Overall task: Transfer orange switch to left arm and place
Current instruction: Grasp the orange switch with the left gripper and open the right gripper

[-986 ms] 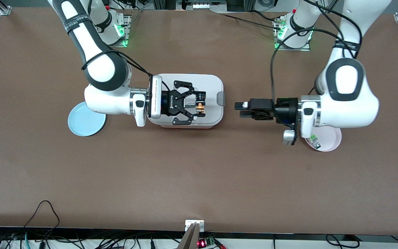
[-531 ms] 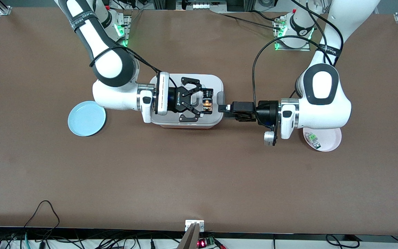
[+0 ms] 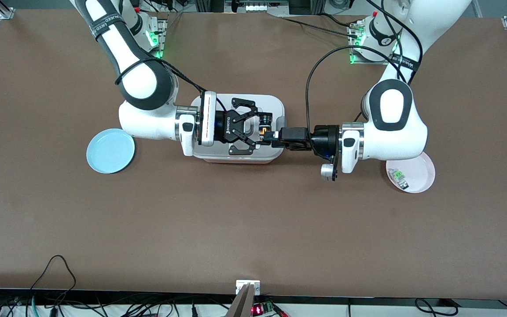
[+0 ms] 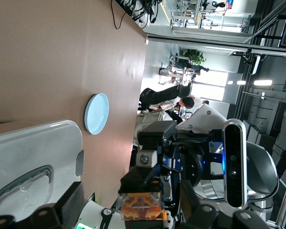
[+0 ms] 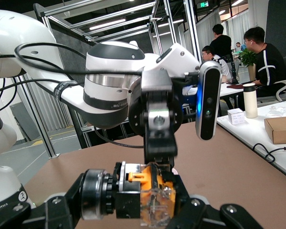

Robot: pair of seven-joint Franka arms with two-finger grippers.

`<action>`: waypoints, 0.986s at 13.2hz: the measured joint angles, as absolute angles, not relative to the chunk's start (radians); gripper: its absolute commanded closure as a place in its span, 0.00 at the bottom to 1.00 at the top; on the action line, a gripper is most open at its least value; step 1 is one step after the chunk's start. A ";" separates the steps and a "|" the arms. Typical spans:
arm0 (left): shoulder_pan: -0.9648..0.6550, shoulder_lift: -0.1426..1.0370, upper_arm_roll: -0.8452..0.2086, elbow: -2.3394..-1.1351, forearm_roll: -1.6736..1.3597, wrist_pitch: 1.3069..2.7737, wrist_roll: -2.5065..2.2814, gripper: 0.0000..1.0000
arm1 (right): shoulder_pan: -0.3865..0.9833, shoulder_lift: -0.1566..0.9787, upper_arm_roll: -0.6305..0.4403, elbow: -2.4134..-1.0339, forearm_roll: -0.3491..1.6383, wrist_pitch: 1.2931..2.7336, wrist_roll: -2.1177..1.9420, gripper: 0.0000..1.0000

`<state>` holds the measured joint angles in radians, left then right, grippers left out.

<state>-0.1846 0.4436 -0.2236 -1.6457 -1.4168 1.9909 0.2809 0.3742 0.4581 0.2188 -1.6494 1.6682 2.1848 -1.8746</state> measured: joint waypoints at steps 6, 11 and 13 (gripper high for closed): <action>-0.183 0.440 -0.245 -1.651 -1.437 1.989 0.280 1.00 | 0.374 0.461 0.219 -1.652 1.674 2.185 -1.883 0.64; -0.182 0.440 -0.245 -1.651 -1.437 1.988 0.280 1.00 | 0.375 0.461 0.220 -1.651 1.674 2.185 -1.882 0.01; -0.181 0.440 -0.246 -1.651 -1.437 1.988 0.280 1.00 | 0.375 0.461 0.220 -1.651 1.675 2.185 -1.877 0.00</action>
<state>-0.1815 0.4399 -0.2457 -1.6515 -1.4374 1.9876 0.2804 0.3746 0.4610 0.2200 -1.6511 1.6754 2.1851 -1.8769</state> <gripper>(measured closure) 0.590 0.247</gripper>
